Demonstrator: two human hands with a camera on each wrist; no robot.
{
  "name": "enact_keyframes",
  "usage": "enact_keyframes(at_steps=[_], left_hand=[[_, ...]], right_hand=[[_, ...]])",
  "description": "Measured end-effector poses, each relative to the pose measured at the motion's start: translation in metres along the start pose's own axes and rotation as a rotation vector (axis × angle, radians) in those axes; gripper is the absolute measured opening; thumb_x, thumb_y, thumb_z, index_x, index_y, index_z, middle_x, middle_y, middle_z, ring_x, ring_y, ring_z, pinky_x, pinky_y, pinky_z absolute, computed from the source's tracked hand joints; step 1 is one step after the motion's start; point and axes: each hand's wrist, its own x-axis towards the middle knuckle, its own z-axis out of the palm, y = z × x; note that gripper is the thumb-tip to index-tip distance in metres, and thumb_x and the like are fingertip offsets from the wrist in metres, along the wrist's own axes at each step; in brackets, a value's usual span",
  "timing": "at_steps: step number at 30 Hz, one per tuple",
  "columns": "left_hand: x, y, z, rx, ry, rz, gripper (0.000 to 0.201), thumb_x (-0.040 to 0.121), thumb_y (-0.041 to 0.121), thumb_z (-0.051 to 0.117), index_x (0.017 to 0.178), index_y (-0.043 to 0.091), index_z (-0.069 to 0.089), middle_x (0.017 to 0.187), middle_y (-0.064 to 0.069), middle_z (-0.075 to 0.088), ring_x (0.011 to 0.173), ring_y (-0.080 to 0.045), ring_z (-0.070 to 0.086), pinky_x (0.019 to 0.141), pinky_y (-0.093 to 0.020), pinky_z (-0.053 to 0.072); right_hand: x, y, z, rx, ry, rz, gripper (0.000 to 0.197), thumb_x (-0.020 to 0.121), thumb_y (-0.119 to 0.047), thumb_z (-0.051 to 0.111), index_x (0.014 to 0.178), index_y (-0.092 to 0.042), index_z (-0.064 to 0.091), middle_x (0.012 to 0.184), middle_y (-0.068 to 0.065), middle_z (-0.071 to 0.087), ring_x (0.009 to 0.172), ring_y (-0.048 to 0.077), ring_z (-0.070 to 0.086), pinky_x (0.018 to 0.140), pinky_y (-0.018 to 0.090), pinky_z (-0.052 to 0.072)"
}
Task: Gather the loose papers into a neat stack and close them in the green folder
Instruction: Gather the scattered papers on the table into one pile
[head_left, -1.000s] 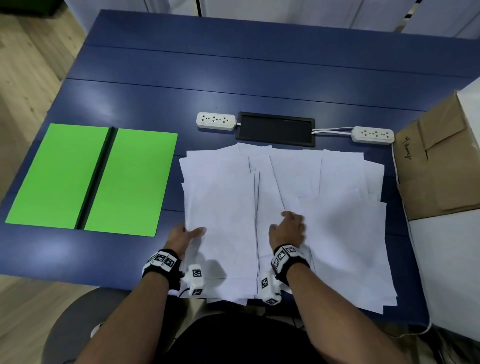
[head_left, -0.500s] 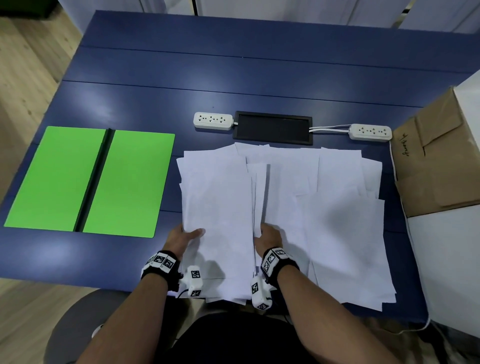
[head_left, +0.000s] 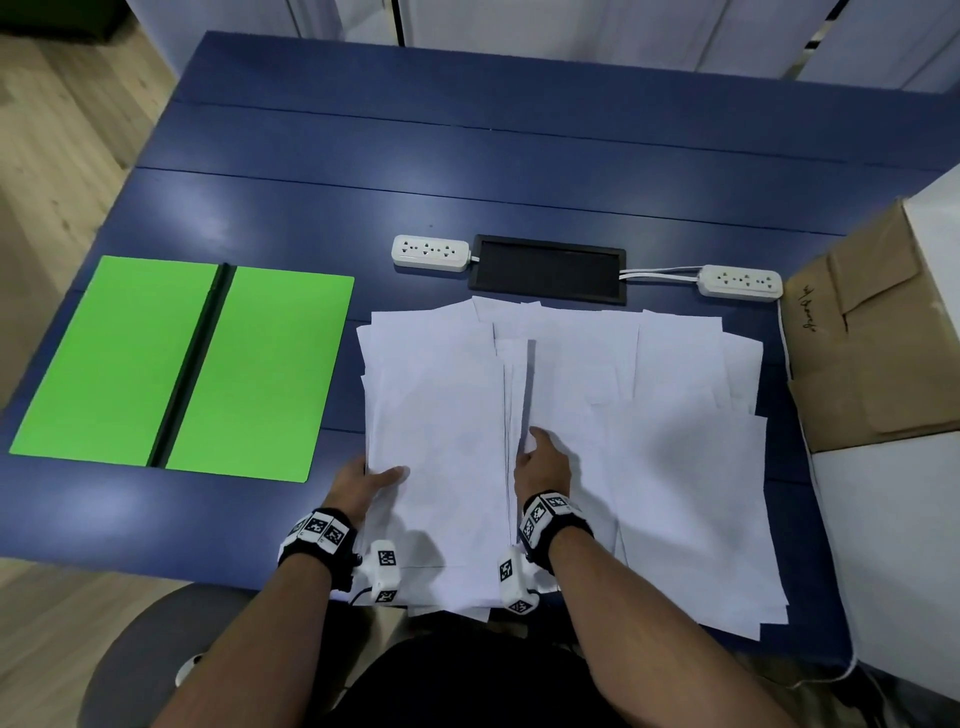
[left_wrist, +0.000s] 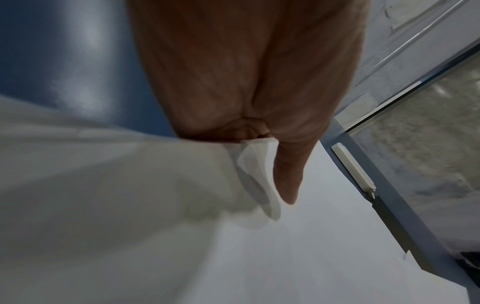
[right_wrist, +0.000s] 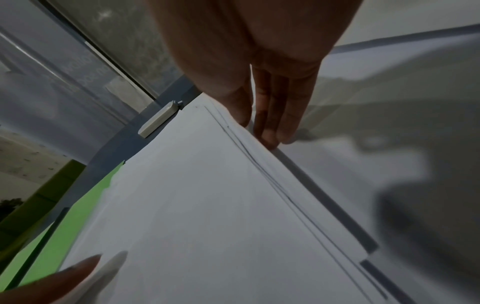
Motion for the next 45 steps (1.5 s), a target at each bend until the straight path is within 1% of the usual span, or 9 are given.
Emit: enact_keyframes(at_steps=[5, 10, 16, 22, 27, 30, 34, 40, 45], left_hand=[[0.003, -0.002, -0.003, 0.040, 0.003, -0.004, 0.035, 0.084, 0.001, 0.077, 0.117, -0.004, 0.067, 0.104, -0.020, 0.076, 0.082, -0.028, 0.073, 0.071, -0.034, 0.059], [0.002, -0.001, -0.002, -0.001, -0.001, -0.019, 0.035, 0.083, -0.002, 0.076, 0.117, -0.003, 0.067, 0.104, -0.021, 0.077, 0.088, -0.035, 0.074, 0.072, -0.036, 0.060], [0.000, -0.002, -0.003, -0.022, -0.026, -0.002, 0.045, 0.070, 0.008, 0.086, 0.113, 0.003, 0.070, 0.102, -0.014, 0.079, 0.086, -0.028, 0.076, 0.076, -0.037, 0.059], [-0.002, 0.000, -0.001, 0.079, 0.023, -0.018, 0.029, 0.082, -0.001, 0.078, 0.110, 0.003, 0.070, 0.095, -0.013, 0.079, 0.081, -0.029, 0.074, 0.069, -0.034, 0.060], [0.007, 0.001, -0.003, 0.239, 0.088, -0.040, 0.035, 0.075, 0.013, 0.084, 0.103, 0.000, 0.068, 0.093, -0.020, 0.076, 0.083, -0.036, 0.073, 0.078, -0.051, 0.061], [0.004, 0.004, 0.002, 0.251, 0.096, -0.030, 0.012, 0.084, 0.000, 0.077, 0.091, 0.005, 0.067, 0.083, -0.016, 0.073, 0.078, -0.031, 0.068, 0.073, -0.040, 0.058], [0.006, 0.002, -0.002, 0.260, 0.104, -0.038, 0.022, 0.084, 0.002, 0.078, 0.104, 0.004, 0.068, 0.096, -0.023, 0.074, 0.082, -0.034, 0.070, 0.082, -0.050, 0.059], [0.004, 0.004, 0.004, 0.252, 0.105, -0.028, 0.016, 0.084, -0.003, 0.075, 0.097, 0.004, 0.069, 0.096, -0.027, 0.072, 0.082, -0.036, 0.069, 0.085, -0.056, 0.056], [0.000, 0.006, 0.008, 0.236, 0.133, -0.051, 0.023, 0.084, -0.001, 0.076, 0.106, -0.002, 0.068, 0.095, -0.024, 0.073, 0.080, -0.035, 0.069, 0.079, -0.046, 0.057]], right_hand=[[0.009, -0.004, -0.003, 0.050, 0.006, 0.017, 0.034, 0.101, -0.021, 0.049, 0.133, -0.015, 0.057, 0.115, 0.013, 0.069, 0.109, 0.032, 0.065, 0.090, 0.034, 0.053], [0.019, 0.002, -0.002, -0.005, -0.064, 0.002, 0.050, 0.087, 0.006, 0.051, 0.132, -0.016, 0.060, 0.110, 0.012, 0.069, 0.097, 0.028, 0.067, 0.079, 0.026, 0.053], [0.031, -0.003, 0.012, -0.032, -0.144, -0.071, 0.048, 0.085, 0.009, 0.053, 0.126, -0.012, 0.063, 0.088, 0.001, 0.059, 0.079, 0.019, 0.057, 0.072, 0.021, 0.046], [0.021, -0.006, 0.013, 0.083, -0.230, -0.087, 0.034, 0.092, -0.004, 0.055, 0.125, -0.012, 0.062, 0.100, 0.009, 0.071, 0.085, 0.025, 0.065, 0.084, 0.035, 0.058], [0.028, 0.037, -0.059, 0.071, 0.130, -0.049, 0.018, 0.089, -0.004, 0.060, 0.103, -0.012, 0.067, 0.097, 0.008, 0.067, 0.084, 0.029, 0.066, 0.066, 0.024, 0.052], [0.040, 0.095, -0.130, -0.324, 0.360, 0.219, 0.050, 0.083, -0.023, 0.075, 0.128, -0.016, 0.055, 0.137, 0.012, 0.045, 0.121, 0.035, 0.049, 0.096, 0.043, 0.044], [0.048, 0.144, -0.185, -0.400, 0.287, 0.451, 0.113, 0.066, -0.047, 0.088, 0.153, -0.014, 0.022, 0.157, 0.020, 0.025, 0.141, 0.044, 0.031, 0.112, 0.061, 0.029], [0.049, 0.158, -0.204, -0.518, 0.294, 0.399, 0.123, 0.055, -0.055, 0.091, 0.151, -0.019, 0.022, 0.150, 0.023, 0.034, 0.132, 0.044, 0.043, 0.108, 0.058, 0.029], [0.044, 0.164, -0.208, -0.542, 0.288, 0.393, 0.117, 0.051, -0.060, 0.089, 0.144, -0.015, 0.033, 0.144, 0.021, 0.043, 0.134, 0.040, 0.041, 0.105, 0.056, 0.033]])
